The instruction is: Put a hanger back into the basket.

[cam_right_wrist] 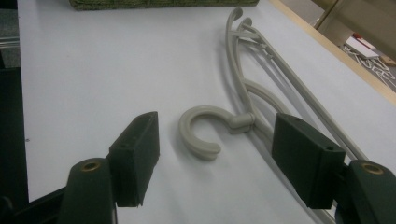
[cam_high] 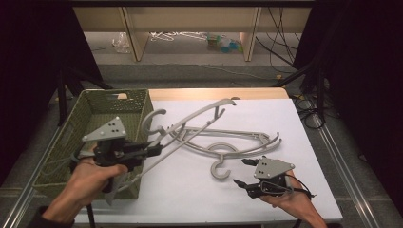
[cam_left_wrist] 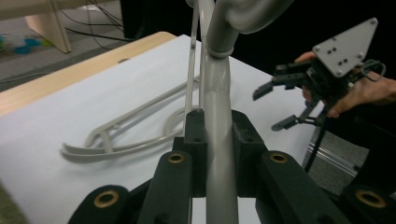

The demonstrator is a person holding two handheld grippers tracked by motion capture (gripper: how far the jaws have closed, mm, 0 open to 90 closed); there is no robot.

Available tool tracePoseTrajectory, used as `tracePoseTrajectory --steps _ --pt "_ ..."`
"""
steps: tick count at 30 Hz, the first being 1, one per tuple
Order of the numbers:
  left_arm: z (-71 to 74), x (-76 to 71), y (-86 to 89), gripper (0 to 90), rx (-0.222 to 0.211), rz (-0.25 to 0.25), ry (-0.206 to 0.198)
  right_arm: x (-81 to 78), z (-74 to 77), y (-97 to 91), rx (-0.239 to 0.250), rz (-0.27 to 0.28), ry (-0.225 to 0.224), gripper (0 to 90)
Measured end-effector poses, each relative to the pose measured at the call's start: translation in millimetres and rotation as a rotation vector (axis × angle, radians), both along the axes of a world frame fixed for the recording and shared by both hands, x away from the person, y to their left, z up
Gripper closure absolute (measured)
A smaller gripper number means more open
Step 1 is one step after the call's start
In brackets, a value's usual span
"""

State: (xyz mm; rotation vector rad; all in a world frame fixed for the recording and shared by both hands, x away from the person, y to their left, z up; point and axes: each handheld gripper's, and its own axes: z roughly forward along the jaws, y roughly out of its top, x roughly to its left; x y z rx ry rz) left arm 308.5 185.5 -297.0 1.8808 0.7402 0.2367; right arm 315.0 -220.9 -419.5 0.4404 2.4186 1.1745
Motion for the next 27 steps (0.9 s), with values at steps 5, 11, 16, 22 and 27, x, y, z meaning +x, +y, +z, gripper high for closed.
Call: tracePoseTrajectory --steps 5,11,16,22,27 --pt "8.9 10.3 38.1 79.0 -0.003 0.072 -0.010 -0.1 -2.0 0.9 -0.008 0.004 0.015 32.8" --pt "14.5 21.0 74.0 79.0 0.043 0.151 -0.043 0.2 -2.8 1.4 -0.019 0.024 0.022 31.5" --pt "13.5 34.8 106.4 79.0 0.065 0.221 -0.045 0.9 -4.0 1.9 -0.003 0.009 0.021 30.1" --pt "2.8 47.6 135.7 79.0 0.075 0.274 -0.045 1.2 -5.6 2.2 -0.003 0.009 0.022 29.7" --pt "-6.9 55.5 154.3 79.0 0.096 0.289 -0.034 2.2 -7.5 3.6 -0.007 0.018 0.029 29.6"
